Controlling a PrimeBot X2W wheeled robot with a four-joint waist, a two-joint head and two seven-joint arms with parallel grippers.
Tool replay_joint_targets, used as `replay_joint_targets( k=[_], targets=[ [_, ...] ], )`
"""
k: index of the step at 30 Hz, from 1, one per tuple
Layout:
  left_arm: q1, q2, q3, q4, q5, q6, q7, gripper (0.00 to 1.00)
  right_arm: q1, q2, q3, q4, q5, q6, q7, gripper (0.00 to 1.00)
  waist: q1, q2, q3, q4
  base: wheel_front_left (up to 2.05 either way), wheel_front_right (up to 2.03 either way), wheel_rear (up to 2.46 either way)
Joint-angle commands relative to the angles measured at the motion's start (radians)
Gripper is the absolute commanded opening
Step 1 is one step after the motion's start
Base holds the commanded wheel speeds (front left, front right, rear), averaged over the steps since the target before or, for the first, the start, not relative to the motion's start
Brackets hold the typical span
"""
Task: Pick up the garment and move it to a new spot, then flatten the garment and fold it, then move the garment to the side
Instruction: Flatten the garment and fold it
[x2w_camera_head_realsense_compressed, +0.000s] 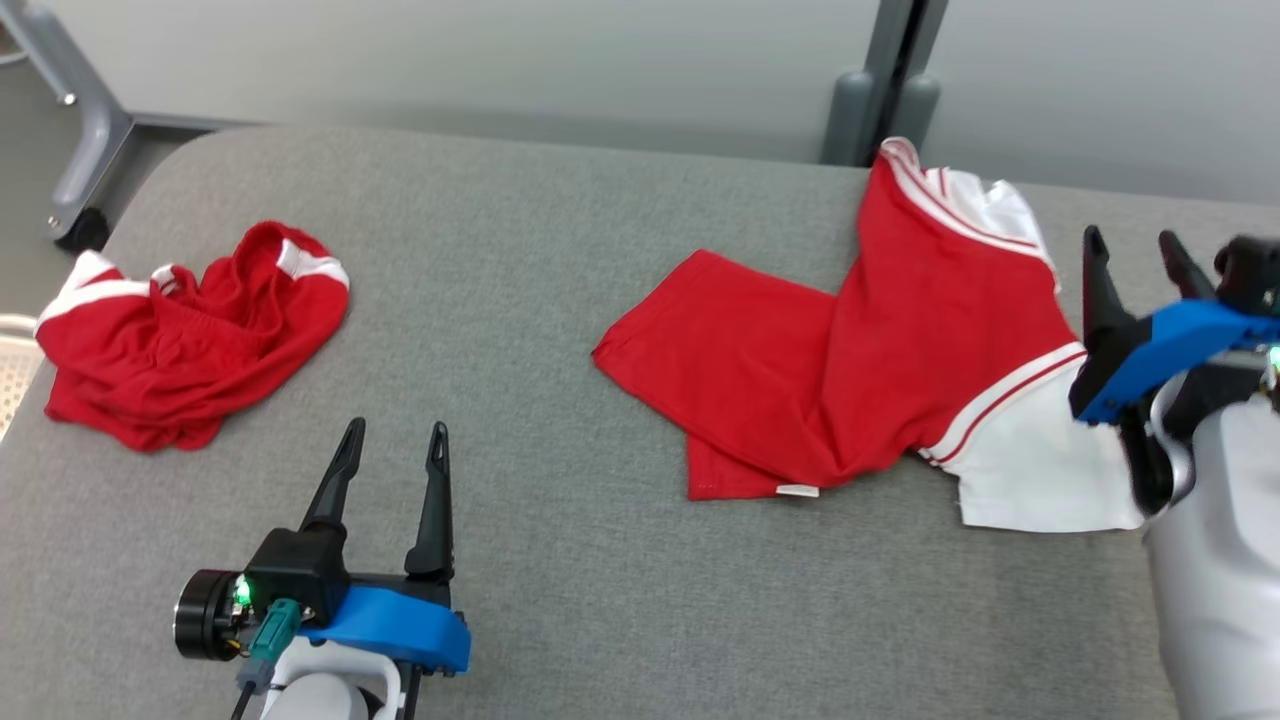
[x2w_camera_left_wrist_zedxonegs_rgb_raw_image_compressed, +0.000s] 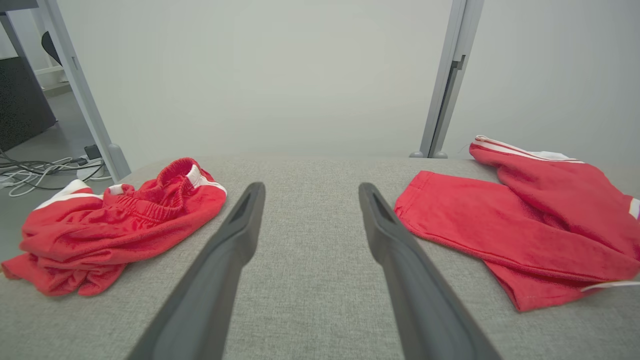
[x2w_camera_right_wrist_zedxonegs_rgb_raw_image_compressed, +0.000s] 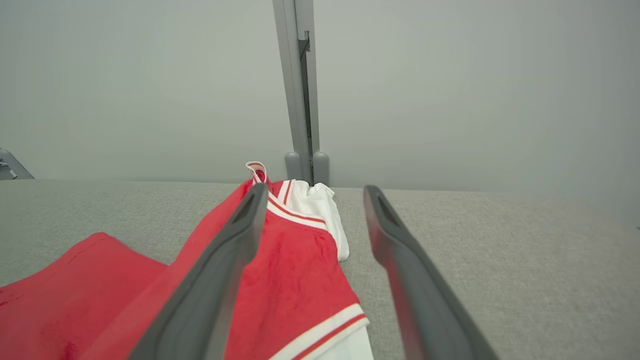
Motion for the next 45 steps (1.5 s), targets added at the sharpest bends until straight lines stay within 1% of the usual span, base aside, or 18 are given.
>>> replay_joint_targets(
  k=[1,5,11,16,18,22,28,37,41,45],
  targets=[
    [0.016,0.010,0.008,-0.001,-0.006,0.009,0.002,1.00,0.060,0.017,0.006,-0.047,0.033,0.000,-0.031,1.00,0.0000,-0.0001,-0.045,-0.041,0.00,0.00,0.00],
    [0.043,0.020,0.016,0.000,-0.012,0.021,0.009,1.00,0.213,0.049,0.000,-0.184,0.072,0.000,-0.087,1.00,0.0000,-0.0001,-0.085,-0.071,0.00,0.00,0.00],
    [0.082,0.039,0.026,0.000,-0.027,0.036,0.016,1.00,0.444,0.103,0.005,-0.422,0.064,0.000,-0.130,1.00,0.0000,-0.0001,-0.118,-0.108,0.00,0.00,0.00],
    [0.103,0.051,0.039,-0.005,-0.034,0.049,0.019,1.00,0.577,0.119,0.037,-0.580,0.069,0.000,-0.145,1.00,0.0000,-0.0001,-0.128,-0.134,0.00,0.00,0.00],
    [0.112,0.054,0.042,-0.002,-0.032,0.054,0.021,1.00,0.617,0.121,0.055,-0.608,0.110,0.000,-0.139,1.00,0.0000,-0.0001,-0.137,-0.142,0.00,0.00,0.00],
    [0.123,0.061,0.046,0.010,-0.038,0.062,0.022,1.00,0.678,0.120,0.098,-0.647,0.150,0.000,-0.118,1.00,0.0000,-0.0001,-0.152,-0.155,0.00,0.00,0.00],
    [0.126,0.072,0.040,0.010,-0.032,0.069,0.029,1.00,0.728,0.119,0.157,-0.678,0.165,0.000,-0.090,1.00,0.0000,-0.0001,-0.156,-0.170,0.00,0.00,0.00],
    [0.098,0.075,0.031,0.014,-0.036,0.062,0.037,1.00,0.730,0.119,0.167,-0.693,0.179,0.000,-0.086,1.00,0.0000,-0.0001,-0.143,-0.182,0.00,0.00,0.00],
    [0.041,0.063,0.018,0.026,-0.051,0.039,0.062,1.00,0.727,0.120,0.160,-0.700,0.178,0.000,-0.081,1.00,0.0000,-0.0001,-0.127,-0.182,0.00,0.00,0.00],
    [-0.071,0.055,-0.019,0.110,-0.041,-0.005,0.124,1.00,0.704,0.120,0.180,-0.707,0.177,0.000,-0.076,1.00,0.0000,-0.0001,-0.092,-0.197,0.00,0.00,0.00]
  ],
)
